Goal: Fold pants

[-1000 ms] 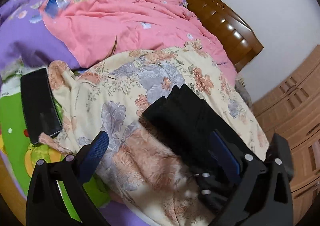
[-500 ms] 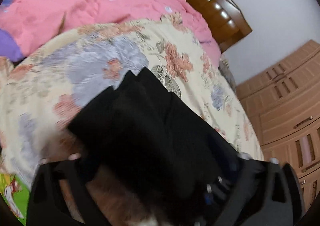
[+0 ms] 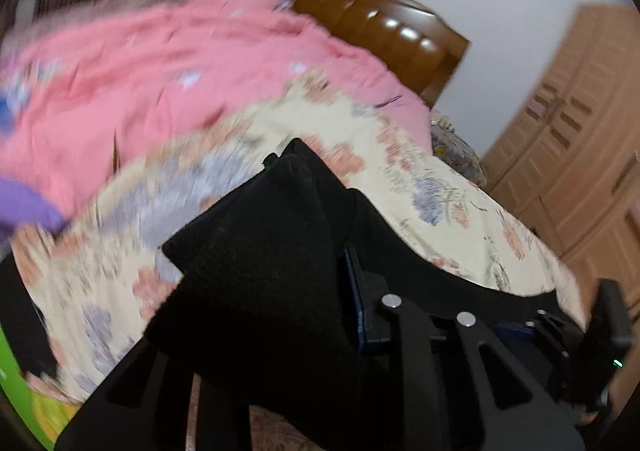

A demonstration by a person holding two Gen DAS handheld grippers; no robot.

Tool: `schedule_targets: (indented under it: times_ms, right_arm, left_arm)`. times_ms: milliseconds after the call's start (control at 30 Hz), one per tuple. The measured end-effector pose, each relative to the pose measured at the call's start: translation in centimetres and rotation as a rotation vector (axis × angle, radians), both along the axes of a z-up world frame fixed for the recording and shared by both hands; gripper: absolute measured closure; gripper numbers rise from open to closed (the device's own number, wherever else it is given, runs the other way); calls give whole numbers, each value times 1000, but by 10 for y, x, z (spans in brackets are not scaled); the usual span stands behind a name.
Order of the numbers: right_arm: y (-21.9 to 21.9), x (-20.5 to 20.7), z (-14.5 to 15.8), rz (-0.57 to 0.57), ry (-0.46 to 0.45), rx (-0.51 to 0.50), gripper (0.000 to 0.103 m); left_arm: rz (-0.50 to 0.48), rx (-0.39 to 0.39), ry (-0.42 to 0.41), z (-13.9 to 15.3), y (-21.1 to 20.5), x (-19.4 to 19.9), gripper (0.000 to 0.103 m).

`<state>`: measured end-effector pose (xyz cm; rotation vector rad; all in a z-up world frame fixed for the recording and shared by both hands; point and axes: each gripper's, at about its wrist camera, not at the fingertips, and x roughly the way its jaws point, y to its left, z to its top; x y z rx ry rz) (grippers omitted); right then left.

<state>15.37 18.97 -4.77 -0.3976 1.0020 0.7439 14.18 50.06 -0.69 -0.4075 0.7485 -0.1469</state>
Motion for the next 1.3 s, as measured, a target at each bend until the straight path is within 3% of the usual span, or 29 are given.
schedule_targets:
  times_ms: [167,300,367,467,533,633,867,1067,1133,1167,1200,1267,1300]
  right_arm:
    - [7,-8,-18,23,-64,-59,15]
    - [-9,-4,-9,-24,-32,3,13]
    - [-23,-6,-2,-54,-56,10,13]
    - [-28,-8,-16,-33,-48,-78,13]
    - [-34,-9,-15,-26,-35,-30,10]
    - [-69,-10,6,-93,3,85,11]
    - [-252,-45,51,-521,-44,315,10]
    - [-336,-95,53,-696,-108,346,10]
    - [-348,-103,50,-720,-109,330,10]
    - [-349,-107,48,-728,-107,324,10]
    - [-359,-94,46,-731,-100,328,10]
    - [-361,-82,38,-736,-83,347,10]
    - [-361,-75,38,-735,-70,362,10]
  left_arm:
    - [-61,59,-119,50,-33,-19,84]
    - [-108,130,-195,84,-78,-40,84]
    - [-132,162,-228,96,-100,-51,84]
    - [-168,167,-264,111,-137,-64,85]
    - [-192,176,-275,114,-161,-68,85]
    - [-215,174,-270,113,-193,-70,85]
    - [-269,277,-287,92,-290,-86,85]
    - [-445,418,-190,16,-391,-88,84]
    - [-505,452,-159,-12,-412,-94,79]
    - [-522,462,-168,-18,-418,-98,67]
    - [-535,454,-191,-21,-421,-106,44]
    - [-623,354,-220,-17,-421,-115,20]
    - [-662,310,-252,-11,-418,-123,14]
